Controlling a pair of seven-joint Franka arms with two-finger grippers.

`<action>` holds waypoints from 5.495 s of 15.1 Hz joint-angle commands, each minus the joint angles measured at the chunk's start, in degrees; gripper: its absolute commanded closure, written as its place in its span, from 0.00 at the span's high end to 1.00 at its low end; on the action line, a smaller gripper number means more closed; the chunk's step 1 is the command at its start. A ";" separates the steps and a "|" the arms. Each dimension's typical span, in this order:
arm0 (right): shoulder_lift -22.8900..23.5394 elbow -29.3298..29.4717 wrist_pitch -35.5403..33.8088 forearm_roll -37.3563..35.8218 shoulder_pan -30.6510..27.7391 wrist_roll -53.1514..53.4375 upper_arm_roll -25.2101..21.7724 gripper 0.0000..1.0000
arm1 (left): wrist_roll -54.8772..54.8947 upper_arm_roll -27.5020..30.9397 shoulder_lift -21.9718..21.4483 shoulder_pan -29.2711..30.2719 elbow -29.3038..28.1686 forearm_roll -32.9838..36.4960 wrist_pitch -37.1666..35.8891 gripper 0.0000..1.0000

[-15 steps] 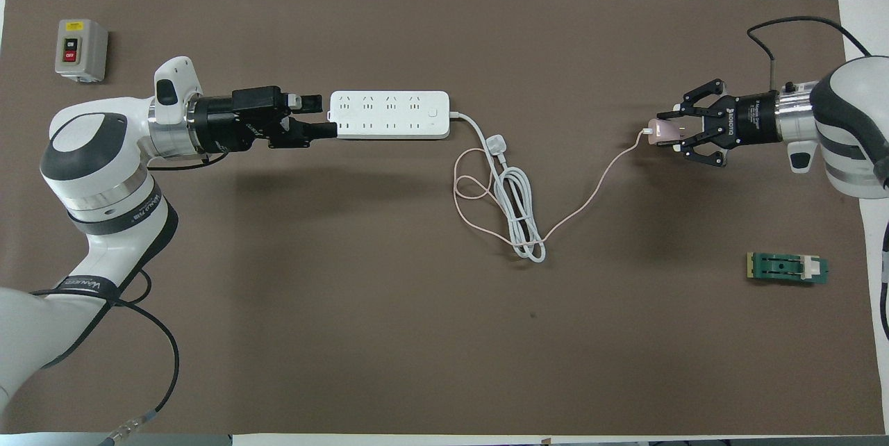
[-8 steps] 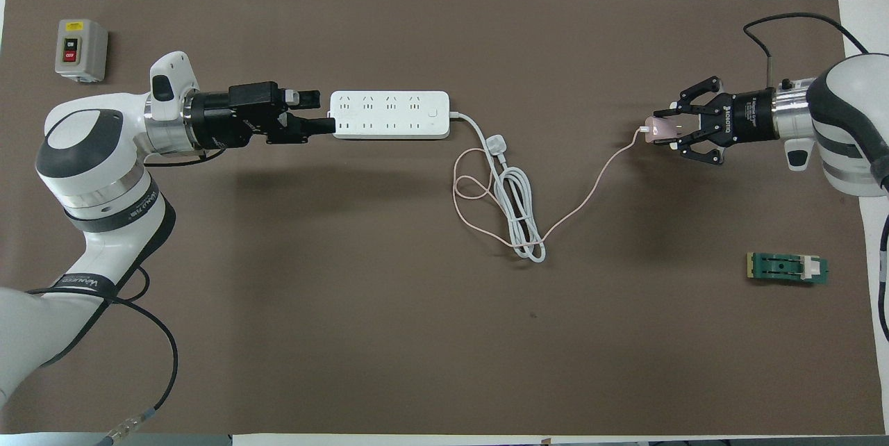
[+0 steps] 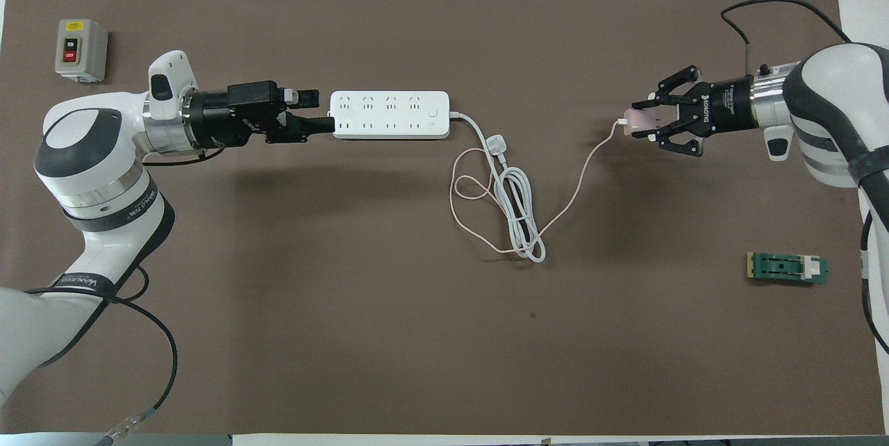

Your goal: Plug charger into power strip

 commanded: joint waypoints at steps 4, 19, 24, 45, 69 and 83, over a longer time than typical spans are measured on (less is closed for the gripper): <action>-1.24 1.09 0.23 -1.11 2.13 4.77 -0.04 0.00 | -0.46 0.30 -0.24 0.11 0.64 0.70 -1.14 1.00; -3.96 8.20 8.85 -1.90 21.91 26.29 -0.48 0.00 | -3.80 0.56 -0.68 0.38 2.93 0.79 -2.20 1.00; -3.79 11.37 10.51 -5.68 27.09 34.29 -0.21 0.00 | -3.27 0.48 1.33 -0.50 4.76 0.52 -0.36 1.00; -0.19 14.45 17.64 -6.82 33.96 36.15 -0.04 0.00 | -3.19 0.48 4.15 -5.25 8.02 0.61 3.60 1.00; -0.19 14.45 17.02 -6.38 33.34 35.98 -0.04 0.00 | -0.55 0.12 7.13 -7.10 8.63 -1.67 3.95 1.00; -0.19 14.45 17.11 -6.12 33.17 35.89 -0.04 0.00 | 1.56 0.12 7.58 -7.97 8.81 -2.82 3.95 0.59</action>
